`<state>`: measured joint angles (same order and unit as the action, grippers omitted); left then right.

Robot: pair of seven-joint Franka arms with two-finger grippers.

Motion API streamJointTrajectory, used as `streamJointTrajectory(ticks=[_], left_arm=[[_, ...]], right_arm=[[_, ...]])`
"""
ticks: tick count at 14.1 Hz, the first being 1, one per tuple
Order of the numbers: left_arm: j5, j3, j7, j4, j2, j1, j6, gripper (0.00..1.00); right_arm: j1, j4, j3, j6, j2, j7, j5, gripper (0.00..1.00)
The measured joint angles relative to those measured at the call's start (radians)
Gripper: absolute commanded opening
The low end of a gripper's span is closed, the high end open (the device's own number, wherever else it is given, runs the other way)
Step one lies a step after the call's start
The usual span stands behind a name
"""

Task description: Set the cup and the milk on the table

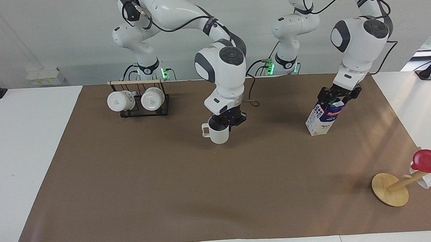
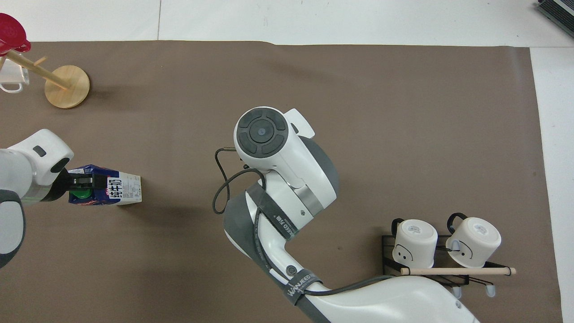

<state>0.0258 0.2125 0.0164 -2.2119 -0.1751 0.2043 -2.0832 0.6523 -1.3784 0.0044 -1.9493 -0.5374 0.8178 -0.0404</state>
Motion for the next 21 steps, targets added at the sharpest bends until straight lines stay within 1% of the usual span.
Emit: streamJointTrajectory(ticks=[1,3,9,10,11,12,13,15,18,21], left_arm=[[0.000,0.001,0.001,0.000,0.000,0.000,0.000,0.54],[0.000,0.001,0.001,0.000,0.000,0.000,0.000,0.52],[0.000,0.002,0.001,0.000,0.000,0.000,0.000,0.51],[0.000,0.002,0.001,0.001,0.000,0.000,-0.001,0.51],[0.000,0.002,0.000,0.002,0.000,0.000,-0.001,0.51],[0.000,0.002,0.000,0.004,0.000,0.000,-0.001,0.51],[0.000,0.002,-0.002,0.009,0.000,0.000,-0.001,0.50],[0.000,0.005,-0.015,0.022,0.000,0.000,0.000,0.50],[0.002,0.015,-0.066,0.050,0.000,-0.022,0.008,0.49],[0.005,0.020,-0.194,0.097,0.002,-0.112,0.061,0.49]], right_arm=[[0.013,0.018,0.000,0.000,-0.021,0.025,0.000,0.00],[0.036,0.036,0.000,-0.008,-0.053,0.063,0.000,0.00],[0.077,0.042,0.000,-0.025,-0.091,0.083,0.000,0.00],[0.079,0.042,0.000,-0.031,-0.096,0.088,0.000,0.12],[0.079,0.042,0.000,-0.038,-0.099,0.094,0.000,0.43],[0.079,0.042,0.000,-0.043,-0.101,0.095,0.000,0.49],[0.079,0.042,-0.001,-0.048,-0.101,0.096,0.000,0.59],[0.079,0.042,-0.001,-0.050,-0.101,0.096,0.000,0.99],[0.080,0.043,-0.001,-0.050,-0.101,0.096,-0.001,1.00],[0.072,0.057,-0.012,-0.056,-0.080,0.097,-0.001,1.00]])
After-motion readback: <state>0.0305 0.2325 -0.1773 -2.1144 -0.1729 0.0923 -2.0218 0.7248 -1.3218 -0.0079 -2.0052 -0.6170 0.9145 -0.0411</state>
